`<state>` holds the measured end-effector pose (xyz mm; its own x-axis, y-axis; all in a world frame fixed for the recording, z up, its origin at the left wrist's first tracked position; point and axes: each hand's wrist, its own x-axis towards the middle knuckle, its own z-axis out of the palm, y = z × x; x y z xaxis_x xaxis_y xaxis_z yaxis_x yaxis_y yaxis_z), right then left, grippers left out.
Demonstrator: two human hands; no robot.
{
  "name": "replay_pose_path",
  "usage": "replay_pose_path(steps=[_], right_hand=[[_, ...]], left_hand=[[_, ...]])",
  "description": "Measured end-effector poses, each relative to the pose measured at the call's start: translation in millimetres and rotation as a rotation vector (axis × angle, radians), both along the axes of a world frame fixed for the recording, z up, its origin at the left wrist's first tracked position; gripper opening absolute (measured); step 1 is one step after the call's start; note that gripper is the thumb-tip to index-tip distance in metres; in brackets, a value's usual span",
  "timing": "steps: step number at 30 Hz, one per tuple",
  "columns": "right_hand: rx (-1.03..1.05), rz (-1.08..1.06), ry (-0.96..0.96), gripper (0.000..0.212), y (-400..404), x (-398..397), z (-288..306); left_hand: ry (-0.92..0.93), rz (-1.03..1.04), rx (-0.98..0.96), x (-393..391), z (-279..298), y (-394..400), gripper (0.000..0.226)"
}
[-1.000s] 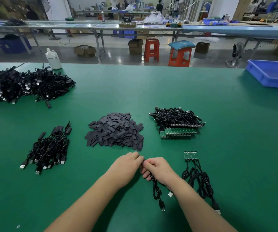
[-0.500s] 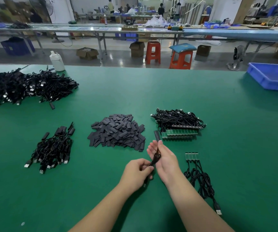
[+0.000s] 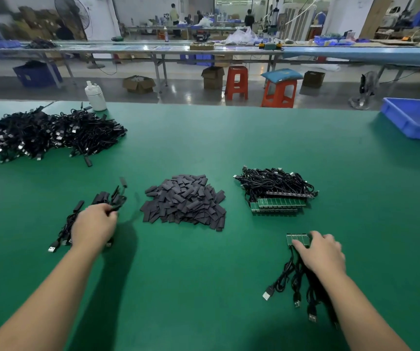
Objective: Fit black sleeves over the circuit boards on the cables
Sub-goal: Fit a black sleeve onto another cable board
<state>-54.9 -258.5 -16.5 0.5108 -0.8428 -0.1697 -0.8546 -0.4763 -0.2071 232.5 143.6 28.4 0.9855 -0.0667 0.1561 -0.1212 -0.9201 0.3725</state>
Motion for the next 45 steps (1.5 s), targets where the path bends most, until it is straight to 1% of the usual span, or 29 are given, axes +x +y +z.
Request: replay_pose_path(steps=[4,6,8,10,13,14,15,17,18,19,20,21,23,24,25,27,28,29,32,37,45], right_hand=[[0.203,-0.039,-0.194,0.059,2.2,1.6,3.4],[0.285,-0.061,-0.261,0.059,4.7,4.7,4.4],[0.384,-0.095,-0.389,0.057,7.5,8.7,5.6],[0.47,-0.124,-0.508,0.057,12.8,12.4,10.1],[0.511,-0.116,-0.603,0.058,24.1,18.9,17.3],[0.515,-0.113,-0.617,0.055,28.4,21.2,19.8],[0.533,-0.102,-0.64,0.049,32.5,23.6,22.0],[0.649,-0.078,-0.719,0.034,41.1,27.4,25.1],[0.719,-0.077,-0.765,0.036,45.7,29.9,26.9],[0.762,-0.081,-0.8,0.045,50.1,32.8,28.9],[0.779,-0.084,-0.818,0.053,53.7,35.8,30.5],[0.787,-0.073,-0.831,0.054,57.6,39.1,32.5],[0.813,-0.043,-0.886,0.044,67.7,44.7,37.0],[0.834,-0.03,-0.913,0.04,72.3,46.5,38.4],[0.86,-0.017,-0.932,0.033,76.4,47.9,39.6],[0.904,0.046,-0.942,0.01,83.3,48.7,40.4],[0.911,0.083,-0.94,0.005,86.1,48.1,40.7],[0.909,0.112,-0.937,0.006,88.6,48.0,40.4],[0.831,0.135,-0.933,0.006,92.3,47.3,42.2],[0.585,0.162,-0.844,0.014,93.8,47.6,43.4],[0.436,0.149,-0.806,0.017,93.8,50.0,42.0]], left_hand=[[0.147,0.124,0.065,17.4,-20.7,39.4,0.024],[0.146,0.157,0.06,15.3,-28.9,45.1,0.033],[0.076,0.181,0.063,11.1,-33.9,43.1,0.04],[-0.049,0.156,0.037,5.3,-36.3,35.0,0.038],[-0.268,0.019,-0.008,-9.0,-31.6,9.8,0.032],[-0.314,-0.044,-0.003,-16.0,-27.2,-2.8,0.032],[-0.32,-0.112,-0.008,-24.2,-22.1,-17.7,0.032],[-0.228,-0.268,-0.075,-46.1,-12.2,-51.3,0.027],[-0.14,-0.352,-0.139,-58.5,-8.6,-69.2,0.025],[-0.021,-0.427,-0.223,-71.7,-6.1,-87.0,0.024],[0.12,-0.492,-0.313,-85.4,-4.1,-104.3,0.023],[0.256,-0.547,-0.393,-98.8,-3.4,-120.6,0.024],[0.455,-0.611,-0.531,-122.4,-5.4,-149.6,0.03],[0.519,-0.621,-0.587,-132.5,-7.0,-161.5,0.033],[0.553,-0.627,-0.623,-140.2,-8.0,-171.2,0.035],[0.552,-0.639,-0.655,-149.9,-8.1,-184.2,0.032],[0.548,-0.646,-0.671,-152.4,-8.0,-187.8,0.026],[0.55,-0.654,-0.692,-153.8,-7.9,-190.1,0.021],[0.555,-0.653,-0.674,-155.1,-9.0,-192.5,0.016],[0.558,-0.608,-0.623,-159.5,-10.6,-195.5,0.019],[0.508,-0.536,-0.602,-165.0,-6.5,-199.4,0.02]])
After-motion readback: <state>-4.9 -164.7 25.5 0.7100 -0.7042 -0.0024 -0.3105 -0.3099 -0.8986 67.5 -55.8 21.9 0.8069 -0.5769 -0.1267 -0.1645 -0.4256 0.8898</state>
